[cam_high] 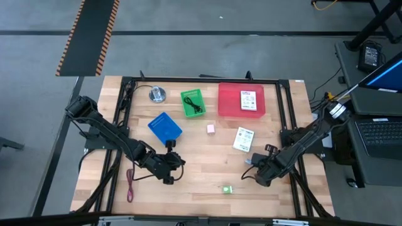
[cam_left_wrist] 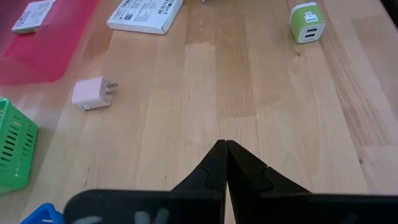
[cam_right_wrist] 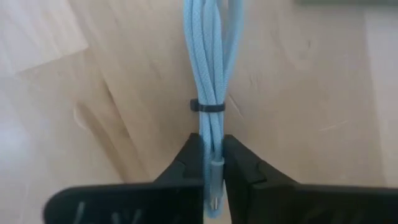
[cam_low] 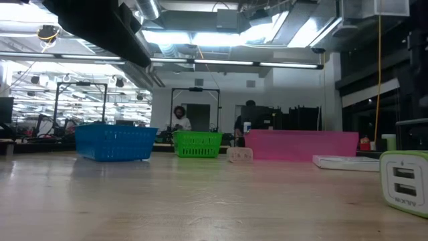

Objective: Pick and place items into bin
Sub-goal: Put the blue charger cable into the green bin

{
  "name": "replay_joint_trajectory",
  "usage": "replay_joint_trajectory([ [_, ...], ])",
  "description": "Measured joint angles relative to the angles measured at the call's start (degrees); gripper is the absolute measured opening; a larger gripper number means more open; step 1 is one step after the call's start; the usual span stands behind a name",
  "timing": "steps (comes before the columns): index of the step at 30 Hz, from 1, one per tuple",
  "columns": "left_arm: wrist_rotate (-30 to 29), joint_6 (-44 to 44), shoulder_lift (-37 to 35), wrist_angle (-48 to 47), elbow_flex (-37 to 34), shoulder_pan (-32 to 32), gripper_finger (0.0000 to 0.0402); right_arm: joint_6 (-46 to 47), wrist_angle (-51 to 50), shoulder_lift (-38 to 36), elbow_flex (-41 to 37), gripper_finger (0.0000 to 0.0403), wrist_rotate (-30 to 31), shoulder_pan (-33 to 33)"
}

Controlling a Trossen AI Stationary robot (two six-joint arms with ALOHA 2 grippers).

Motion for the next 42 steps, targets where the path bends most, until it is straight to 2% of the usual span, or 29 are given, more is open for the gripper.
replay_joint_trajectory([
  [8,-0.02,1.77,0.00,0.00,0.04,0.00,0.0002,-2.17,-0.59,-7.43,0.01,0.0006,1.45,-0.02],
  [12,-0.02,1.77,0.00,0.00,0.04,0.00,0.0002,-4.78,-0.68,-13.01,0.02,0.0006,6.98,-0.02],
  [17,-1.12,1.77,0.00,0.03,0.04,-0.01,0.0002,-9.66,-0.18,-19.39,0.09,0.0005,16.83,-0.02],
  [23,-2.94,1.76,0.00,0.06,0.04,0.00,0.0004,-18.34,4.59,-23.28,0.12,0.0004,26.70,-0.02],
  [28,-7.92,1.42,0.00,3.71,0.04,0.00,0.0017,-28.51,13.51,-23.19,-0.31,0.0004,31.74,-0.02],
  [33,-10.03,1.93,0.00,8.98,0.07,0.75,0.0054,-37.44,26.95,-23.17,-4.41,0.0003,34.62,-0.22],
  [38,-10.14,1.20,0.00,12.07,0.07,3.29,0.0105,-46.39,45.44,-23.15,-11.52,0.0002,34.81,-2.18],
  [42,-10.13,2.11,0.00,15.67,0.07,5.71,0.0142,-52.10,57.92,-23.15,-16.29,0.0001,32.61,-4.75],
])
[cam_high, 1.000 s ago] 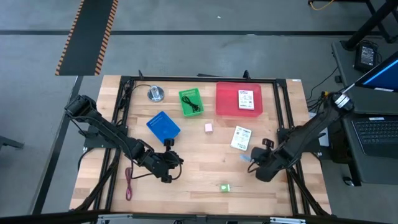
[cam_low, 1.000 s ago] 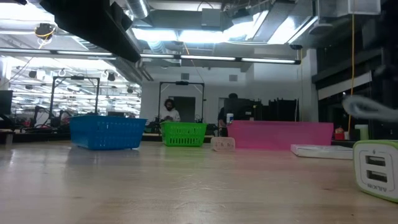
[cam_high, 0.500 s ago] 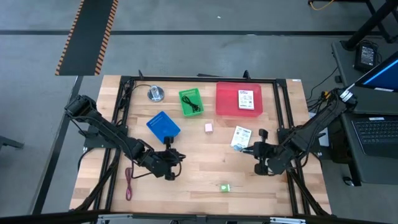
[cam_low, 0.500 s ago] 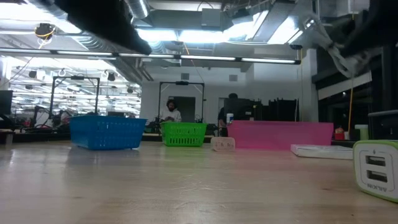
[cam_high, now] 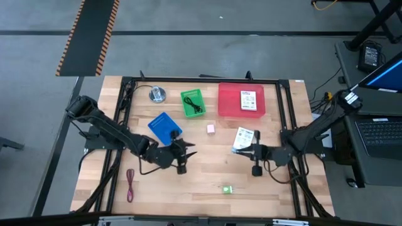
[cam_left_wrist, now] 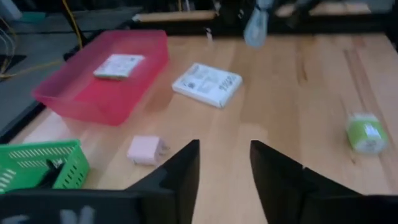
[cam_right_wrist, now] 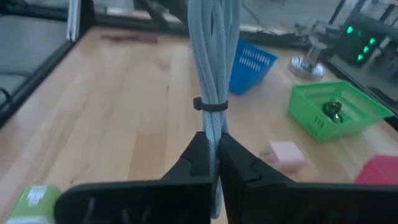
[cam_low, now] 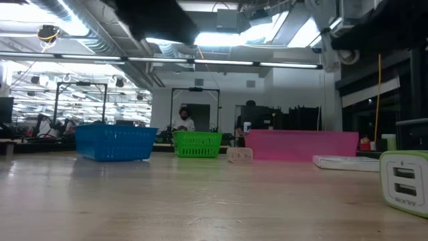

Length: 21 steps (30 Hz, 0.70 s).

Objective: Pick and place items into bin
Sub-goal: Put the blue charger cable into the green bin

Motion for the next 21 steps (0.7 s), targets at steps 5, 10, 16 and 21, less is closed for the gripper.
replay_joint_trajectory([
  [5,1.40,4.21,0.02,7.86,0.00,2.55,0.0172,-5.74,9.80,0.00,-2.96,0.0000,-1.32,-3.14],
  [10,6.70,9.11,0.02,15.70,0.00,5.40,0.0180,-10.94,15.36,0.26,-3.06,0.0000,-6.16,-6.57],
  [16,11.89,12.55,0.02,21.12,0.00,8.21,0.0176,-14.45,22.20,2.73,-3.06,0.0000,-12.28,-10.65],
  [21,17.36,13.81,0.02,23.76,0.00,10.10,0.0178,-14.58,26.07,5.62,-2.69,0.0000,-15.42,-14.10],
])
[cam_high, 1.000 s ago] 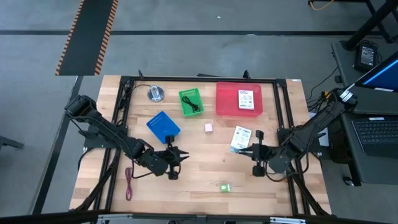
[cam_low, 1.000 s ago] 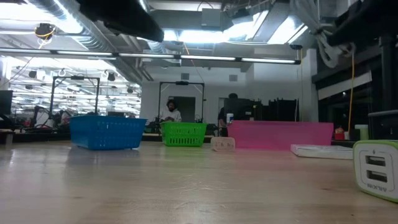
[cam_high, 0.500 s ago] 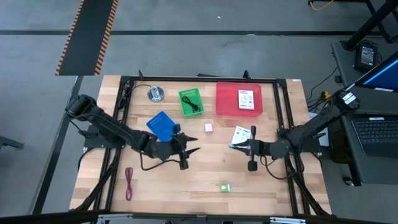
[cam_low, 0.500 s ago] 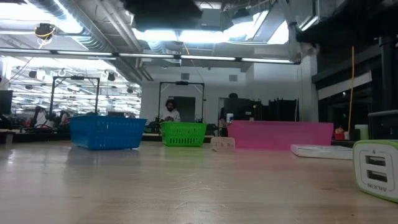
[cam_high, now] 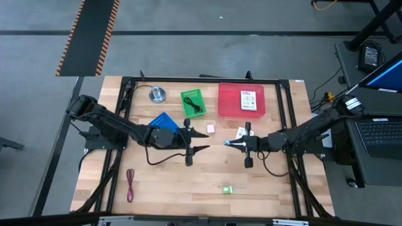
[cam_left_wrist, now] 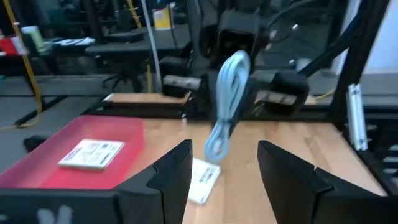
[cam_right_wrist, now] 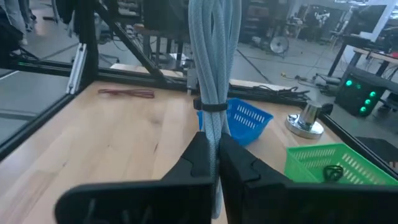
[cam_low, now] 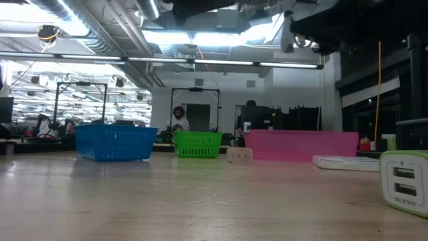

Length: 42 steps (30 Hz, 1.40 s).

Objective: Pick and place items into bin
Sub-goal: Put the blue charger cable into the green bin

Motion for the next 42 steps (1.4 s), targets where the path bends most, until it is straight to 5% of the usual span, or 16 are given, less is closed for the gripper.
replay_joint_trajectory([
  [14,2.36,2.86,0.00,1.44,0.00,2.16,0.0177,-8.69,0.56,11.53,13.08,0.0000,-7.06,-7.59],
  [25,5.12,7.29,0.00,4.02,0.00,2.19,0.0166,-9.08,0.24,14.19,16.16,0.0000,-15.58,-13.06],
  [36,4.61,13.62,-3.37,2.88,0.00,2.16,0.0022,-10.23,0.93,14.06,16.36,0.0000,-15.98,-13.44],
  [42,4.41,13.84,-5.35,-1.85,0.00,2.78,0.0016,-10.23,0.70,14.10,16.36,0.0000,-15.52,-13.52],
])
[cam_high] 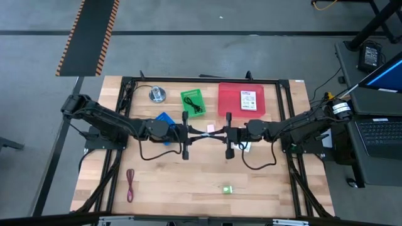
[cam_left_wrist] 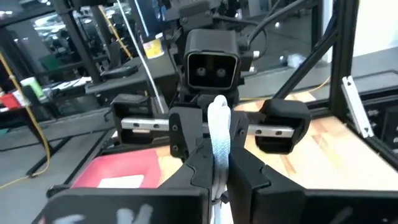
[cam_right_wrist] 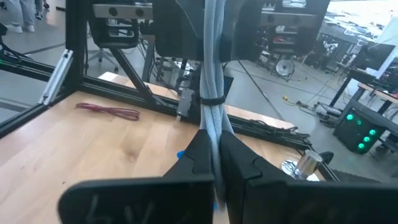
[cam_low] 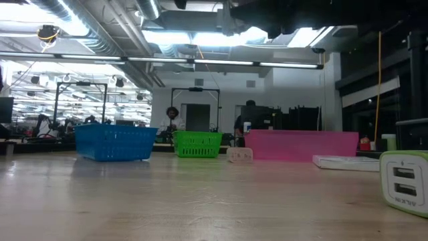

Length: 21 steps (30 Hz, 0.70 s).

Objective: Pick and place items into bin
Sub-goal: Put the blue charger cable into the green bin

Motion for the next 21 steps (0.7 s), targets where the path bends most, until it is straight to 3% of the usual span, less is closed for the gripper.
replay_joint_trajectory([
  [6,-2.17,0.96,-1.45,-1.94,0.00,0.36,0.0015,1.09,0.79,0.00,-0.11,0.0023,1.75,0.00],
  [13,-3.74,3.65,-4.97,-5.01,0.00,0.54,0.0015,1.51,0.61,-0.57,-0.22,0.0078,3.46,0.02],
  [18,-11.07,5.05,-6.76,-8.67,0.00,1.02,0.0015,-1.29,-0.61,-3.07,-0.24,0.0112,4.68,0.03],
  [21,-14.69,4.51,-6.95,-11.49,0.00,2.67,0.0014,-1.36,-2.98,-5.50,-0.24,0.0119,10.20,0.07],
])
